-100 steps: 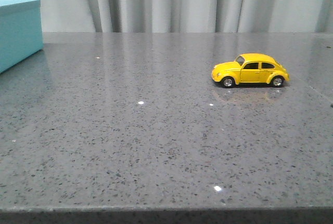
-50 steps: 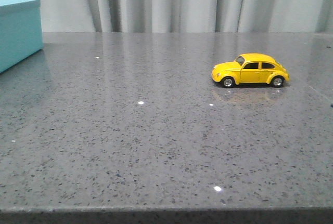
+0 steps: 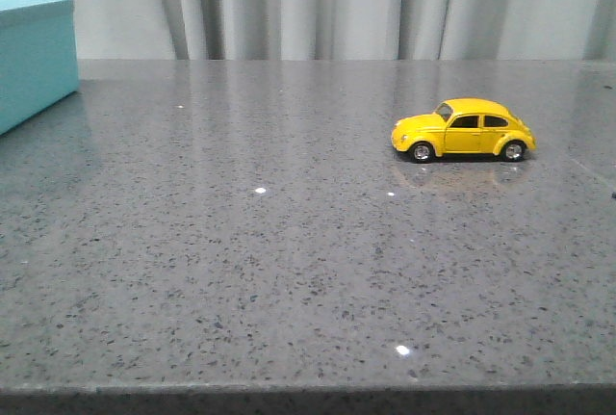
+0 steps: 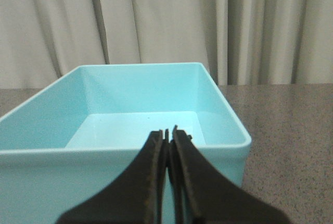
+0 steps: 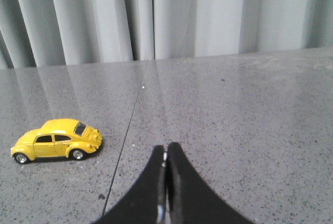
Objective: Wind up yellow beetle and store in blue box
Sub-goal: 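Move the right gripper toward the yellow toy beetle car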
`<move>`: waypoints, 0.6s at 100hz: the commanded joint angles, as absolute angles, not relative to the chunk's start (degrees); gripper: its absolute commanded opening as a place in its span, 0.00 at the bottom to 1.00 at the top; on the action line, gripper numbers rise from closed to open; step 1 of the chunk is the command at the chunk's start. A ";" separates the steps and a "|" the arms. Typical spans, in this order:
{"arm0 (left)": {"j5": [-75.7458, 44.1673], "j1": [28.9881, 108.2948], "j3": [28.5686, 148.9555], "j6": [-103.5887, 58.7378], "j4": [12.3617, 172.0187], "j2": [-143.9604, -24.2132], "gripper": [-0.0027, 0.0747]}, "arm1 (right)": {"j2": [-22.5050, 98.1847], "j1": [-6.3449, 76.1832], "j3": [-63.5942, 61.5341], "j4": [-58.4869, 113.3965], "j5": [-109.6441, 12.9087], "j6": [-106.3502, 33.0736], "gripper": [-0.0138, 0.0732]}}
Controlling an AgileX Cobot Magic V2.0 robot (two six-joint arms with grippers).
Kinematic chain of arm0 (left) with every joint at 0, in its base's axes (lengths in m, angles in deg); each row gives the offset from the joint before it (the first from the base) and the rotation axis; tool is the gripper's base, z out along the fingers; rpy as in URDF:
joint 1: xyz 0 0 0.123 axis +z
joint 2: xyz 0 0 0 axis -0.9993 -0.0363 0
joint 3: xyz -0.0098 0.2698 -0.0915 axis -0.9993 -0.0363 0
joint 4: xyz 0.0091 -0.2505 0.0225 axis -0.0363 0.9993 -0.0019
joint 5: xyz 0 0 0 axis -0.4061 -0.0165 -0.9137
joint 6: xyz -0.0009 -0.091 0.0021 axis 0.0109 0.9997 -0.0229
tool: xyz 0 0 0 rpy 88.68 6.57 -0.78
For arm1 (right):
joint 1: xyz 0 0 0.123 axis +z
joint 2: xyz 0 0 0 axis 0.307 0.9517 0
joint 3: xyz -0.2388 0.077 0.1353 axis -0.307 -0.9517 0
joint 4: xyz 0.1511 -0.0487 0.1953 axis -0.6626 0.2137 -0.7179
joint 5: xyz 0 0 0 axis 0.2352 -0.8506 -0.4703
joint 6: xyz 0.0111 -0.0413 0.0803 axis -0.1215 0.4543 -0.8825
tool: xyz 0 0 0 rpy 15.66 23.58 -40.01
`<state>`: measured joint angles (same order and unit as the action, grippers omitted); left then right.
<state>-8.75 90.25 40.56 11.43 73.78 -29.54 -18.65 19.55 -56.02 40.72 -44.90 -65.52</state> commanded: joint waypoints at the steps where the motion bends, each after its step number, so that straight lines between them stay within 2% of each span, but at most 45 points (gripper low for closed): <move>1: -5.01 90.25 44.84 11.80 73.86 -33.39 0.01 | -14.55 19.57 -51.10 40.62 -44.47 -65.15 0.08; 16: -5.23 90.25 48.91 11.80 73.86 -38.99 0.02 | -8.80 19.58 -45.83 40.62 -47.77 -65.15 0.09; 21: -5.36 90.25 50.06 11.80 73.86 -40.64 0.06 | -7.12 19.58 -44.15 40.62 -48.36 -65.15 0.10; 27: -5.46 90.25 51.22 11.80 73.86 -42.50 0.16 | -5.23 19.63 -42.21 40.62 -48.56 -65.15 0.13; 34: -5.46 90.25 52.42 11.80 73.86 -44.60 0.30 | -2.92 19.77 -40.25 40.62 -48.74 -65.15 0.19; 45: -5.18 90.25 53.69 11.80 73.86 -47.75 0.51 | 0.28 19.77 -37.95 40.67 -48.93 -65.10 0.35; 52: -5.18 90.25 54.34 11.80 73.86 -49.61 0.57 | 2.24 19.77 -36.52 40.67 -48.93 -65.10 0.45; 60: -4.83 90.25 55.17 11.80 73.86 -51.34 0.57 | 4.39 19.77 -34.71 40.67 -49.63 -65.10 0.51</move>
<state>-9.38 90.25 52.44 11.43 73.67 -49.20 1.81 19.68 -38.24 40.70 -53.16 -65.52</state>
